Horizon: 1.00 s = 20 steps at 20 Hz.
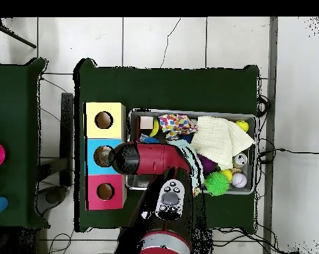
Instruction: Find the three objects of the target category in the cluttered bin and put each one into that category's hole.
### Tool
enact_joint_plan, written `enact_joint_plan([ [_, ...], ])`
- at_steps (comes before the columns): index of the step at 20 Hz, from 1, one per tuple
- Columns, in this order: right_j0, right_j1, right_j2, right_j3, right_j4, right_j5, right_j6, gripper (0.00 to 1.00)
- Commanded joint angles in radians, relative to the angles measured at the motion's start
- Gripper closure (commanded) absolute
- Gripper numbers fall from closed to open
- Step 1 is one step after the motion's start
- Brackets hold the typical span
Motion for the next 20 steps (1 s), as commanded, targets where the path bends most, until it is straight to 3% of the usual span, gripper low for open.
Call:
enact_joint_plan([
  [1, 0.042, 0.05, -0.036, 0.037, 0.036, -0.005, 0.224, 1.0],
  [2, 0.071, 0.062, -0.071, 0.028, 0.043, 0.01, 0.258, 1.0],
  [8, 0.062, 0.051, -0.057, 0.046, 0.063, 0.005, 0.223, 1.0],
  [10, 0.03, 0.035, -0.019, 0.052, 0.049, 0.009, 0.149, 1.0],
  [15, -0.031, 0.017, 0.042, 0.062, 0.041, 0.014, 0.07, 1.0],
  [20, -0.031, 0.018, 0.043, 0.075, 0.05, 0.021, 0.099, 1.0],
])
